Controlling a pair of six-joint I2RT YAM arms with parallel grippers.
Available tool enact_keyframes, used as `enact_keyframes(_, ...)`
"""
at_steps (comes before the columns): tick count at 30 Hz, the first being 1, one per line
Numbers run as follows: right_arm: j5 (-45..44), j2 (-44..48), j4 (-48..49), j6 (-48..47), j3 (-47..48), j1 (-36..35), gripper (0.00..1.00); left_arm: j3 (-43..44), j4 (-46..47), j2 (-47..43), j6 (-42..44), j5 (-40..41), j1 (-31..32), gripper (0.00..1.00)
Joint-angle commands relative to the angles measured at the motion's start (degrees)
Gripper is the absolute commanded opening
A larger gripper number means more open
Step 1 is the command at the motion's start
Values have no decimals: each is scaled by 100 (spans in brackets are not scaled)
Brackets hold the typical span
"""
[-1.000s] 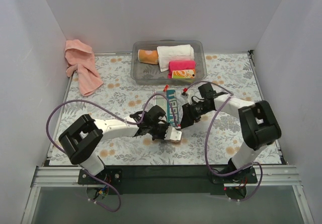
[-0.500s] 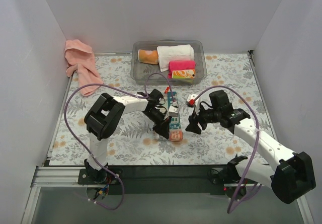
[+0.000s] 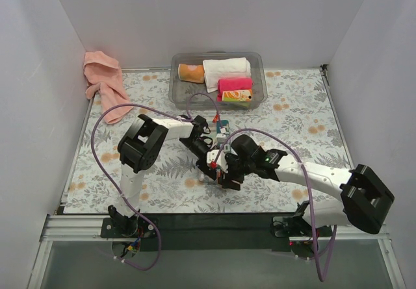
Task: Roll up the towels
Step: Roll the towel
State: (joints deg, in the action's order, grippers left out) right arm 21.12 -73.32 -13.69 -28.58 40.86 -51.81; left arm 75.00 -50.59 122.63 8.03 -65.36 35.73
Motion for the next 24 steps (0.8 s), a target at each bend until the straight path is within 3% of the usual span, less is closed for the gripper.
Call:
enact_keyframes(1, -459, -270, 691, -16, -17, -241, 59, -161, -30, 323, 23, 1105, -22, 9)
enact_keyframes(3, -582, -498, 789, 19, -43, -250, 56, -179, -21, 314, 6, 1096, -39, 9)
enact_keyframes(8, -636, -867, 1009, 54, -192, -242, 29, -223, 58, 218, -56, 1061, -83, 12)
enact_keyframes(10, -601, -930, 1018, 37, -280, -250, 13, -240, 84, 148, -56, 1035, -101, 13)
enact_keyframes(13, -417, -947, 957, 28, -386, -250, 3, -310, 154, -10, -117, 921, -188, 20)
enact_keyframes(18, 162, -912, 605, -43, -290, -93, 1, -600, 575, -730, -284, 586, -548, 36)
enact_keyframes(24, 734, -1132, -72, -104, 202, 224, 1, -1224, 989, -2022, -250, 762, -917, 42)
